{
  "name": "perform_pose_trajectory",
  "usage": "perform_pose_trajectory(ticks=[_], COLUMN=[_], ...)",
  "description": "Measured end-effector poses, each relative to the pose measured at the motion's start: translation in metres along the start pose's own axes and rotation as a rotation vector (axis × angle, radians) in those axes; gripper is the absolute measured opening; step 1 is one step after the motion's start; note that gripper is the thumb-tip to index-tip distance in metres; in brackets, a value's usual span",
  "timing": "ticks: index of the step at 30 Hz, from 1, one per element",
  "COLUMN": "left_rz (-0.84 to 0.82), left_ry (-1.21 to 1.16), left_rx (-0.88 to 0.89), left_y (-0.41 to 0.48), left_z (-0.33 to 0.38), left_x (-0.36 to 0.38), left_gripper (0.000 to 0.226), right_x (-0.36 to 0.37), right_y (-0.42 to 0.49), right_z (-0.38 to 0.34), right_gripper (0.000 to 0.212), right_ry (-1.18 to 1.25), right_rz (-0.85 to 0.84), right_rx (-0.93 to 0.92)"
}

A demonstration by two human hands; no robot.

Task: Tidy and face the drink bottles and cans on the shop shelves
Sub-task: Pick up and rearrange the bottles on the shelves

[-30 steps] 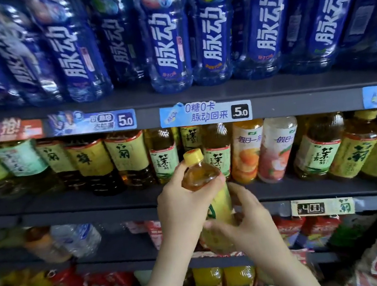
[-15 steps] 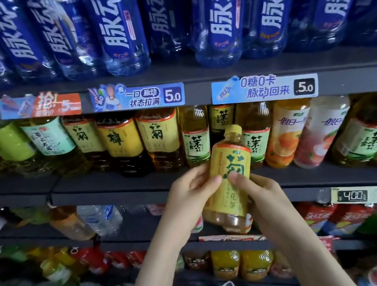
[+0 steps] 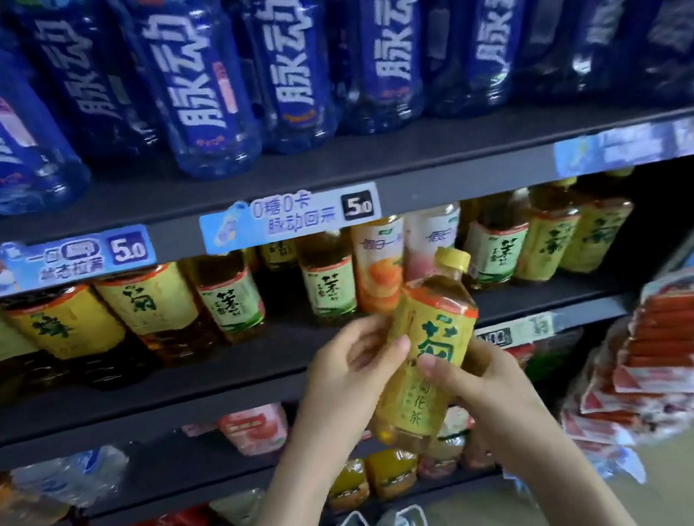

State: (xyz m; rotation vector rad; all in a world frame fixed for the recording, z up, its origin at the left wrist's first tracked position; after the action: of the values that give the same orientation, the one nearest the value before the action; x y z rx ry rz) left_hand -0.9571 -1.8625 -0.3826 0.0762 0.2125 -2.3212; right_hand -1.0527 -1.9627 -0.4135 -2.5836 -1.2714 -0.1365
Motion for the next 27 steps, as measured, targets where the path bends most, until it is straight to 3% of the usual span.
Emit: perform_pose_trajectory(ticks=[5,12,17,23,27], left_rz=[0.275,0.518,0.587,0.760,0.822], left_ry=[0.246,0.348,0.409,0.408,0.398], left_rx=[0.147,0.237,0.294,0.344,0.366], left_y=[0.020,0.081,0.129,0.128,0.084], left_z=[0.007,0.012,0.021,0.021,0.012], left_x=[0.078,0.155,0.168,0.158,0.155], left_gripper=[0.019,0.069,0.086,0.067,0.072], right_x=[-0.115,-0.230,-0.250,-0.240,-0.227], right_y=[-0.015,-0.009,0.016,0.039,0.046], right_z=[-0.025,-0.052,-0.051,-0.051,-0.054], right_gripper=[0.027,0.025,0.032,0.053,0.056], right_ry=[-0.072,-0.155,-0.198,-0.201,-0.220], right_rz=[0.300,0.418,0.409,0.388,0.366], right_rx=[-0.126,-0.262,-0.322,-0.421,-0.486])
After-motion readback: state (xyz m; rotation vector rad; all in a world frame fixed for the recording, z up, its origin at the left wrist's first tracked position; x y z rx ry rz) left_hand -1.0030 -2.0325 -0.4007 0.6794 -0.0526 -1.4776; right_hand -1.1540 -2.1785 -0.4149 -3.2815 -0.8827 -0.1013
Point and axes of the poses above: each hand's wrist, its own y-axis towards the middle knuckle, its own x-axis out of the palm, z = x × y, the point moved 10 cm from there along y, towards the middle knuckle, and after that the axes turned 4 degrees about y, right-handed, at the moved point
